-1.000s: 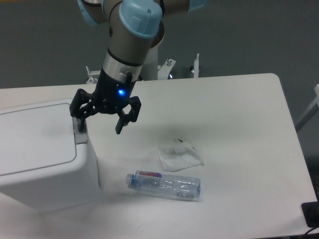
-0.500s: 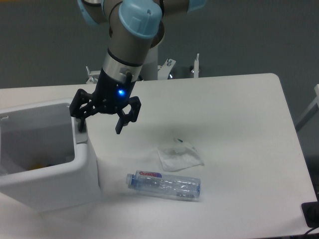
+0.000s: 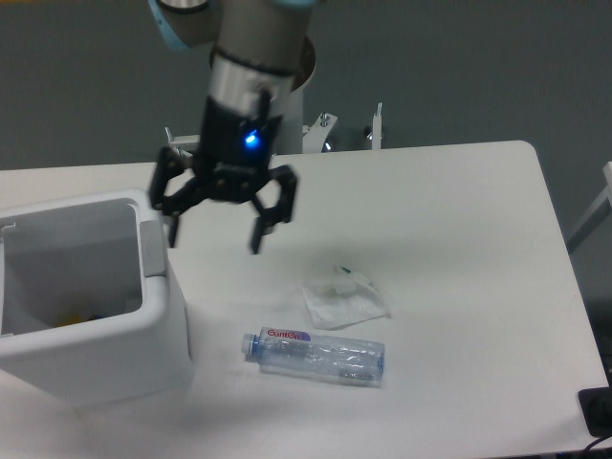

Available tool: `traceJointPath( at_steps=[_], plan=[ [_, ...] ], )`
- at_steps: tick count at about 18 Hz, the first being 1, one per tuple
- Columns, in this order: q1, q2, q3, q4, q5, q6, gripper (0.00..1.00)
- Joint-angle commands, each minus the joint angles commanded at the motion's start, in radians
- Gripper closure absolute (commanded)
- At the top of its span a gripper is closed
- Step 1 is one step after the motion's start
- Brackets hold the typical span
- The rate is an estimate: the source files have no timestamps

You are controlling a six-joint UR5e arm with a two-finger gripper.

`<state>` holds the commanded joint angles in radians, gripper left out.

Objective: Open the trash can
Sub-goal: 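Lift the gripper up away from the opened trash can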

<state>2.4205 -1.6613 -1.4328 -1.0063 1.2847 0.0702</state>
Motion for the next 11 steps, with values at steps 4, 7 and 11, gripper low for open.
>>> traceJointPath(
  at_steps=[4, 7, 11],
  plan=[
    [0.092, -0.002, 0.005, -0.014, 0.157, 0.184, 0.0],
    [0.163, -0.005, -0.012, -0.06, 0.214, 0.4, 0.0],
    [0.225, -0.006, -0.027, -0.115, 0.304, 0.632, 0.0]
  ],
)
